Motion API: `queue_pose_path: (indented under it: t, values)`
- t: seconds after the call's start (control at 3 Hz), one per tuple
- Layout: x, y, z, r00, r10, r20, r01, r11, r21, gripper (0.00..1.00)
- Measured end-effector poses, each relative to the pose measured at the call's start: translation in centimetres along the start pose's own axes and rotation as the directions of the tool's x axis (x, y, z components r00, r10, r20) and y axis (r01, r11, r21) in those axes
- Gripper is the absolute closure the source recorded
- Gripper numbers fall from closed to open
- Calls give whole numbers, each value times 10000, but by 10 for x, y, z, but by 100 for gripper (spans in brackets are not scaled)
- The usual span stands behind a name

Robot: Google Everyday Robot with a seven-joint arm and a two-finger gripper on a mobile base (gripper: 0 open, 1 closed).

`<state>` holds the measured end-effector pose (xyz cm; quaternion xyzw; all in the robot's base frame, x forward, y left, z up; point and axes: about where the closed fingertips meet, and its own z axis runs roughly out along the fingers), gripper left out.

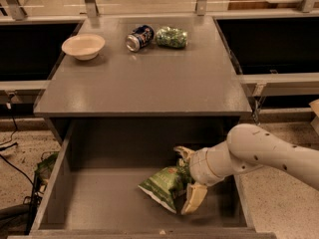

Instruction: Place green jalapeno chip bag into top drawer

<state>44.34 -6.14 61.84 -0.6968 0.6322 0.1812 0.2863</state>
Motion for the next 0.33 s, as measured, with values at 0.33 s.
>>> queue_pose_path:
  t: [0.33]
  values:
    - [0, 0, 0, 10000, 0, 0, 0, 10000, 0, 0]
